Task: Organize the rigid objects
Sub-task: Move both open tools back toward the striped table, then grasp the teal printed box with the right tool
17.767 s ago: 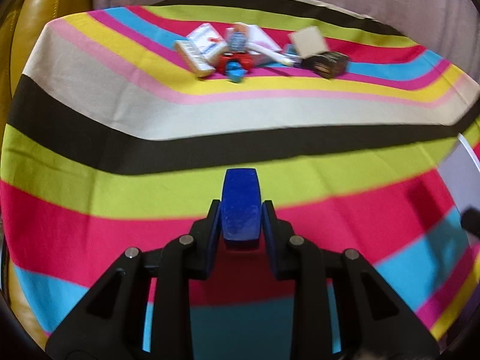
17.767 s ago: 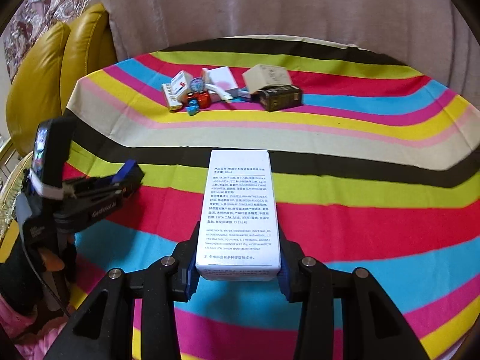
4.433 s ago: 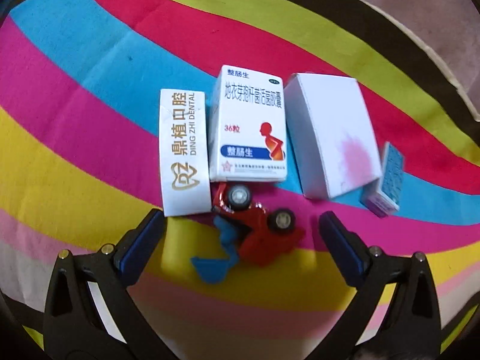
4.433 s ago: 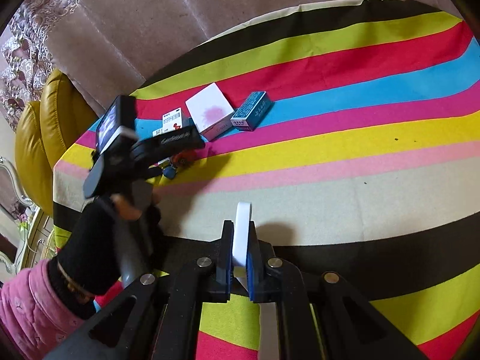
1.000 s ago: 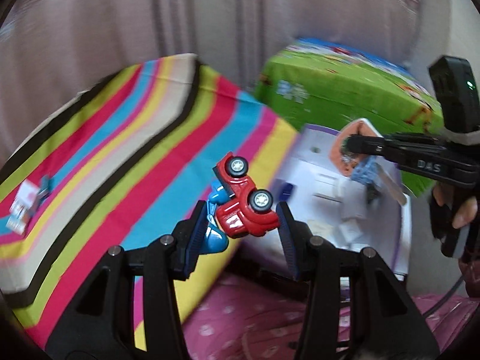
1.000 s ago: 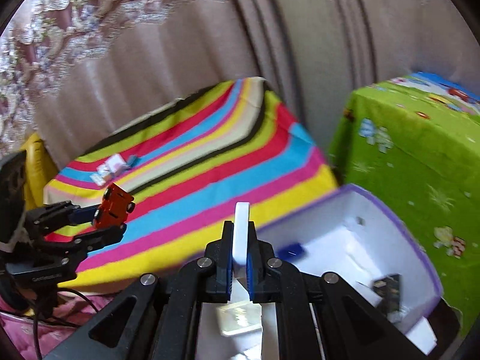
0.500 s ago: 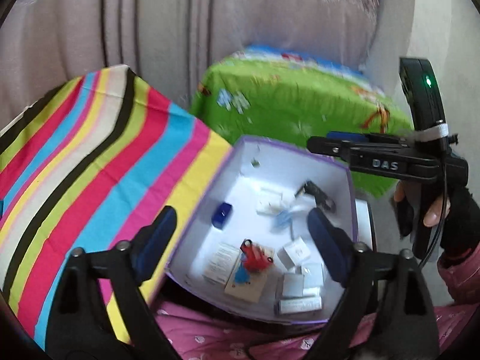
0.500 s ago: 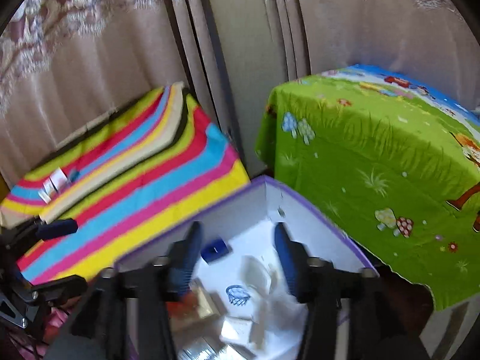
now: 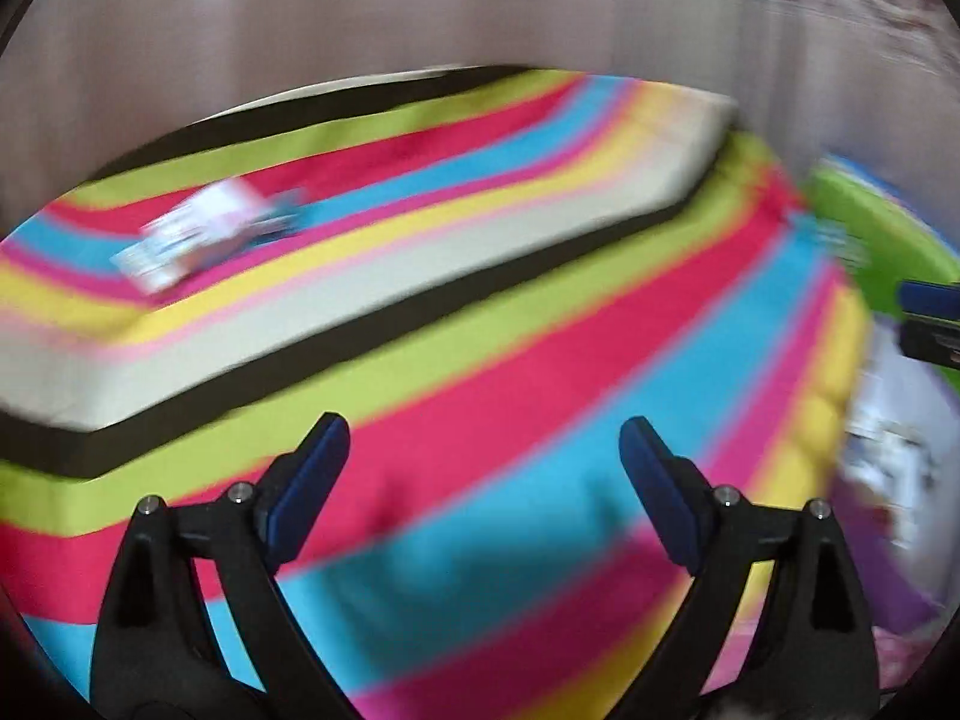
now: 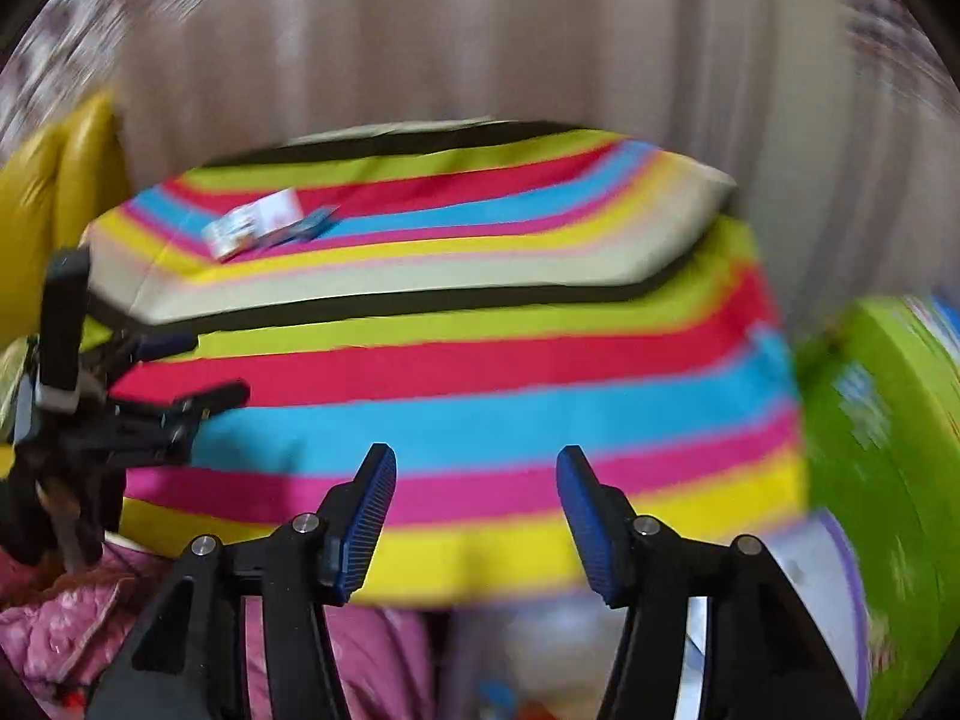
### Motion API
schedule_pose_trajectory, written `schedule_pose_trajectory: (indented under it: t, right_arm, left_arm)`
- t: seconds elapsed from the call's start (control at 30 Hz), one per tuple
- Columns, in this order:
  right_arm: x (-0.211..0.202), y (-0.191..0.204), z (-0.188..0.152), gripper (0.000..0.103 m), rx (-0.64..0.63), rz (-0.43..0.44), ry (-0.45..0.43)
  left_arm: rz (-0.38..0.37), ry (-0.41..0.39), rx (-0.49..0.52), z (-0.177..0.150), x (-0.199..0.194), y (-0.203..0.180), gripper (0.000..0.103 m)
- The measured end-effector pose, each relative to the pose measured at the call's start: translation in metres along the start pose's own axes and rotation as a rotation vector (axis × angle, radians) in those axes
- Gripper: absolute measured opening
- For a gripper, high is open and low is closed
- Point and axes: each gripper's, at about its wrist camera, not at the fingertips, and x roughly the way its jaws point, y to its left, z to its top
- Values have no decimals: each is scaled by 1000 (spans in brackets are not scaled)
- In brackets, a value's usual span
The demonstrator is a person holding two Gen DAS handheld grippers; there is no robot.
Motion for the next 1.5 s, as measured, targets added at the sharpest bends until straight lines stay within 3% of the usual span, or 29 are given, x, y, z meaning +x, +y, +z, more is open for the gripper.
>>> schedule_pose_trajectory:
  t: [0.13, 0.27, 0.37, 0.53, 0.73, 0.77, 0.83, 0.93, 0.97, 1.0, 1.1, 1.17, 1.27, 1.33, 1.5]
  right_arm:
    - [71, 45, 47, 61, -22, 92, 26]
    - [155, 76, 100, 61, 64, 159, 82]
    - [212, 94, 149, 61, 121, 186, 98]
    - [306, 131, 230, 61, 172, 174, 96]
    - [387, 170, 282, 61, 186, 122, 144]
    - [399, 181, 286, 61, 148, 73, 160]
    - [416, 192, 287, 61, 96, 4, 205]
    - [428, 197, 280, 59, 41, -13, 262]
    - [427, 195, 275, 53, 27, 12, 261]
    - [421, 194, 269, 28, -15, 16, 242]
    - [395, 168, 249, 30, -40, 139, 213]
    - [374, 146, 231, 30, -63, 176, 198]
    - [341, 110, 196, 30, -97, 248, 175]
    - [326, 94, 171, 30, -144, 228, 186]
    - [293, 72, 131, 30, -197, 223, 150]
  left_arm:
    - [230, 44, -118, -8, 24, 86, 93]
    - [327, 60, -251, -16, 34, 146, 93]
    - [361, 71, -349, -22, 37, 177, 93]
    - [336, 99, -519, -34, 36, 207, 93]
    - [333, 128, -500, -35, 39, 203, 100]
    - [333, 133, -494, -34, 41, 202, 101]
    - [336, 144, -484, -34, 42, 201, 102]
    - [334, 142, -487, -33, 41, 202, 102]
    - [329, 138, -488, -32, 39, 203, 102]
    - [324, 134, -493, -32, 37, 203, 102]
    - [314, 124, -503, -32, 36, 205, 102]
    - [295, 108, -518, -33, 32, 207, 102]
    - [214, 49, -586, -38, 22, 216, 102]
    - [200, 18, -643, -40, 16, 222, 102]
    - [373, 26, -610, -2, 43, 233, 102]
